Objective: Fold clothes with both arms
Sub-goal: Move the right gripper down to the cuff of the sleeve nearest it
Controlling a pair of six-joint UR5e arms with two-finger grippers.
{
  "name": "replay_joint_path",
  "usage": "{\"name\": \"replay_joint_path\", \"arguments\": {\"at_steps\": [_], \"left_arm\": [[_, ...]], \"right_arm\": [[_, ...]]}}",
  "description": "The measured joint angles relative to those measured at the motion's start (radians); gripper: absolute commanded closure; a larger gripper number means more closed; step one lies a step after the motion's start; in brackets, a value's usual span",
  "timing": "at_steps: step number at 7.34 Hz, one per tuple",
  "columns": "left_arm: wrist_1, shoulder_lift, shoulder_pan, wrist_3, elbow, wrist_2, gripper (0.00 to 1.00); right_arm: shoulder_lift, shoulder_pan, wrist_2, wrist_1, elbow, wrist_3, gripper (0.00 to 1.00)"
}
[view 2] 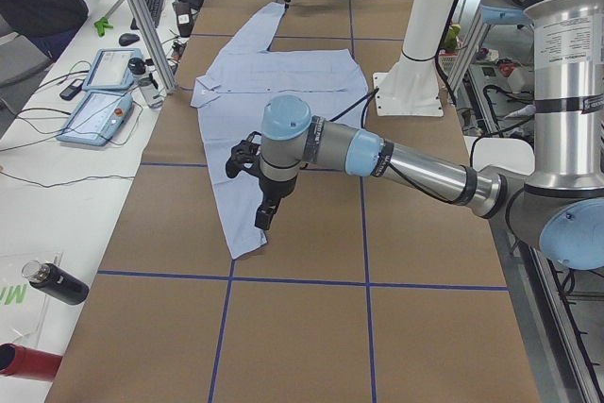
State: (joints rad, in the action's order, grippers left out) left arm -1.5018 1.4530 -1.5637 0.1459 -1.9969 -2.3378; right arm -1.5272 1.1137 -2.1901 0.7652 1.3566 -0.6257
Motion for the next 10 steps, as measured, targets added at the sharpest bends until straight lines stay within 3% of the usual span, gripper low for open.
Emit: {"name": "replay_joint_path", "arguments": {"at_steps": [6, 10], "left_arm": [[0.000, 0.000, -0.001, 0.000, -0.001, -0.001, 0.00], [0.000, 0.000, 0.000, 0.000, -0.002, -0.003, 0.00]], "right_arm": [[0.004, -0.003, 0.010, 0.000, -0.028, 0.072, 0.37], [0.016, -0.001, 0.013, -0.001, -0.033, 0.084, 0.37]]}}
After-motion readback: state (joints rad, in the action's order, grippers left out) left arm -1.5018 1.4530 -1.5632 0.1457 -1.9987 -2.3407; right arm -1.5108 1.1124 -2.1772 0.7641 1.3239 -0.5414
